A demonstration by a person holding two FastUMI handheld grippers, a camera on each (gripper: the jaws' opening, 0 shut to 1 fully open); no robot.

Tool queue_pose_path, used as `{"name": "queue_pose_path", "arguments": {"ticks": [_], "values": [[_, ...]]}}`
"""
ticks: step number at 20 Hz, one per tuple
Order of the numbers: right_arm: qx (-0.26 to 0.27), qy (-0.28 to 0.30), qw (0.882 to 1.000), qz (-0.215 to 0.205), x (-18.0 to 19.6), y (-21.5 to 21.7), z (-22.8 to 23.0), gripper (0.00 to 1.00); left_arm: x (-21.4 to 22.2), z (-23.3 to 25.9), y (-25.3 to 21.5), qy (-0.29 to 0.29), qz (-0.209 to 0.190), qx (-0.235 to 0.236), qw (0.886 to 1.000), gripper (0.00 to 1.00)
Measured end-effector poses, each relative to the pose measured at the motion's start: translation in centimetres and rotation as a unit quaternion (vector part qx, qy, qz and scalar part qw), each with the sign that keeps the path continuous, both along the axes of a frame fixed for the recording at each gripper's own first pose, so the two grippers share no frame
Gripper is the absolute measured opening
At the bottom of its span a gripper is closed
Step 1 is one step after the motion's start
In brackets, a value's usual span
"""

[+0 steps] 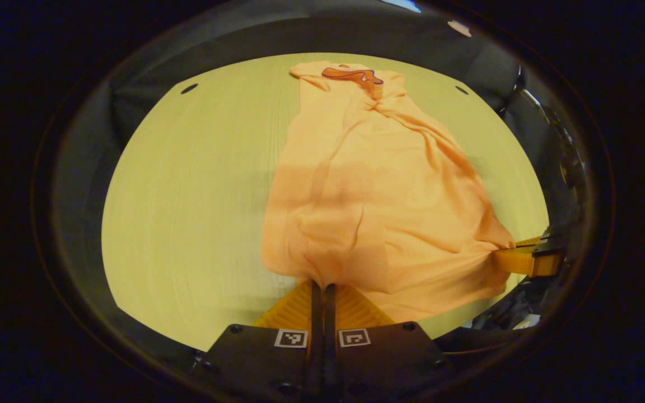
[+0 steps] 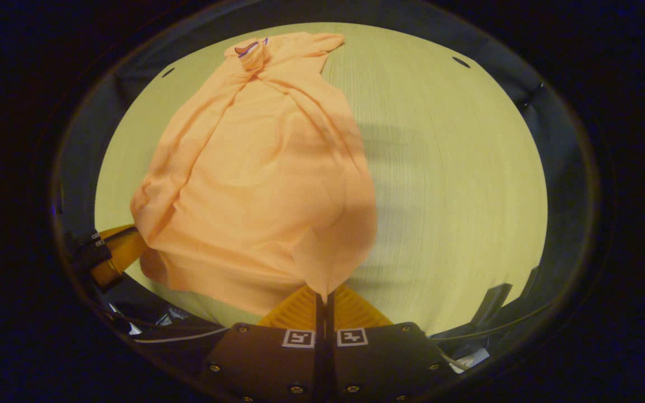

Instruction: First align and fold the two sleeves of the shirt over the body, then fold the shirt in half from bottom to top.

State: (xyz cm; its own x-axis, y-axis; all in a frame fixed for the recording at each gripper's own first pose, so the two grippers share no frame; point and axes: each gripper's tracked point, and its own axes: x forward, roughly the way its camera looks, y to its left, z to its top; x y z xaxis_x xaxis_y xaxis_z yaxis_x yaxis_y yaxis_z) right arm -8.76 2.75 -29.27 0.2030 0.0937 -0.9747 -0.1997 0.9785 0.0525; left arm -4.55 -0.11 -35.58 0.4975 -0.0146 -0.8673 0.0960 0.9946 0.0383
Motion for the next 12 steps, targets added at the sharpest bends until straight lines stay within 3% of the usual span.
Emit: {"name": "queue_pose_path", "arguments": {"ticks": [5,12], "values": [[0.020,-0.049,0.998,-0.015,5.1,0.6,3.8,0.00,3.8,3.8,-0.3,-0.036,-0.005,-0.005,0.999,0.06],[0.048,-0.141,0.989,-0.026,16.4,2.0,9.6,0.00,15.2,10.8,-0.5,-0.113,-0.001,-0.028,0.993,0.06]]}}
